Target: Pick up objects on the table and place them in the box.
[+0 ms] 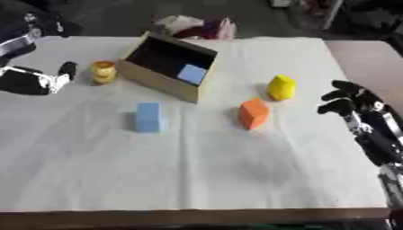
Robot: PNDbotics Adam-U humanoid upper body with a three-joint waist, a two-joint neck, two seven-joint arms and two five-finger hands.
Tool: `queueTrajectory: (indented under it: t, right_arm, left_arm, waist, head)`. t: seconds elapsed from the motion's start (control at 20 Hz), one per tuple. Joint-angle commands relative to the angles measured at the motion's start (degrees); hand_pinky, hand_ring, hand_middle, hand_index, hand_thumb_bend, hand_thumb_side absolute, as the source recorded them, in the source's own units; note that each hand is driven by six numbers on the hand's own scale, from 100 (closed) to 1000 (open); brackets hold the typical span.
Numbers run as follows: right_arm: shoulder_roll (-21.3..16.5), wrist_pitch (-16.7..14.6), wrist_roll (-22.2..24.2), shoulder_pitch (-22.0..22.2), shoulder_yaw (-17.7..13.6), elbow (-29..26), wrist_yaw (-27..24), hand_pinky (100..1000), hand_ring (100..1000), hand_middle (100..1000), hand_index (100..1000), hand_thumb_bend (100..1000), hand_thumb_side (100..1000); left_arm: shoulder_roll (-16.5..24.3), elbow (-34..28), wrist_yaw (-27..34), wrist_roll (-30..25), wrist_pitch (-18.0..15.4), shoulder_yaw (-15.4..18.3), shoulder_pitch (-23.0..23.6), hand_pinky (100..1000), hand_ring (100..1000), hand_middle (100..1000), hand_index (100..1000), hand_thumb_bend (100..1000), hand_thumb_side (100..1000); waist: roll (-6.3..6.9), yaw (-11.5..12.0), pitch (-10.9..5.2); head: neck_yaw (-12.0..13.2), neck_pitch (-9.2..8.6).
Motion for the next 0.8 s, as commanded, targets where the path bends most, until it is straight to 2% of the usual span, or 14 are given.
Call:
queueTrajectory:
  t: [0.05,0.25,0.45,0.55,0.8]
  right_arm:
    - [-1.4,-0.2,0.2,-0.6,-0.1,-0.6,-0.3,736,607,654,860,100,470]
    - [-1.2,-0.3,0.4,-1.0,0.2,-0.6,-0.6,736,606,654,860,100,470]
    - [-1.2,-0.4,0.6,-1.2,0.3,-0.5,-0.8,736,606,653,859,100,470]
    - [-1.2,-0.5,0.7,-1.2,0.3,-0.5,-0.9,736,606,653,859,100,470]
    - [-1.1,-0.5,0.7,-1.2,0.3,-0.4,-1.0,736,606,653,859,100,470]
  left_arm:
    - [0.1,3.6,-2.7,0.9,-2.3,0.2,-1.7,833,823,812,941,100,309]
    - [-3.2,8.0,-5.4,0.0,-0.6,2.7,-4.8,830,816,804,938,100,309]
    - [-5.7,13.9,-9.0,2.3,1.9,2.4,-7.9,828,815,804,937,100,311]
    - [-6.6,16.9,-10.9,3.8,1.5,2.3,-8.7,828,815,804,937,100,311]
    - [-8.1,23.7,-15.0,7.5,-2.2,2.7,-10.0,828,815,804,937,100,311]
  waist:
    - [0.14,0.0,-0.57]
    - [-0.53,-1.5,0.12]
    - [-0.8,-2.3,0.51]
    - [-0.88,-2.5,0.58]
    - [-0.94,-2.6,0.57]
  head:
    - [0.1,0.28]
    - [1.5,0.28]
    - [2.5,0.28]
    - [2.8,0.28]
    - [2.8,0.28]
